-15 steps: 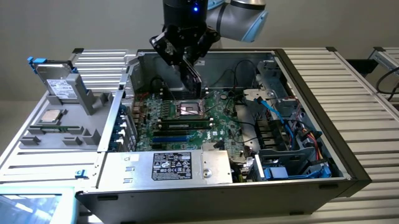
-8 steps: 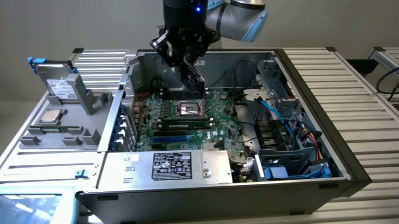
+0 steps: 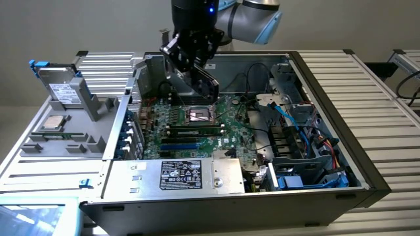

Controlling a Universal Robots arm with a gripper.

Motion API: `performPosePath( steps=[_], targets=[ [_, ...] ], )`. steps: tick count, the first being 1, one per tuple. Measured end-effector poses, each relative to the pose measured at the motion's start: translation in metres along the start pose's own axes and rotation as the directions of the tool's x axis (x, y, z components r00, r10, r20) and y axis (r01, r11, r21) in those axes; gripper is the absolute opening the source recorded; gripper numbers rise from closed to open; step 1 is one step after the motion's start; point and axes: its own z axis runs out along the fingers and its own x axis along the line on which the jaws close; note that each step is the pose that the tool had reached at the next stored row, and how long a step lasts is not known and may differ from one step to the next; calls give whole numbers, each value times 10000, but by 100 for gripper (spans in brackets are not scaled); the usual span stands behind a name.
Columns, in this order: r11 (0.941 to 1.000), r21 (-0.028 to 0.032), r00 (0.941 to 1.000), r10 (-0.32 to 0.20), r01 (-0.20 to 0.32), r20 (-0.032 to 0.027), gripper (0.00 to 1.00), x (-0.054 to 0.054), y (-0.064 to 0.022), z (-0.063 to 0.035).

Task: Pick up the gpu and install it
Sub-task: 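Insert the gpu into the slot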

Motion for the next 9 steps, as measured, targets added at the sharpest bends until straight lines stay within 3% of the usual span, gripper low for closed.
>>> performPosePath(
  steps=[5,9],
  targets=[
    [9959,8,9959,-907,907,-50,29,0,0,7],
    [9865,11,9865,-1635,1636,-93,29,0,-1,13]
  ],
)
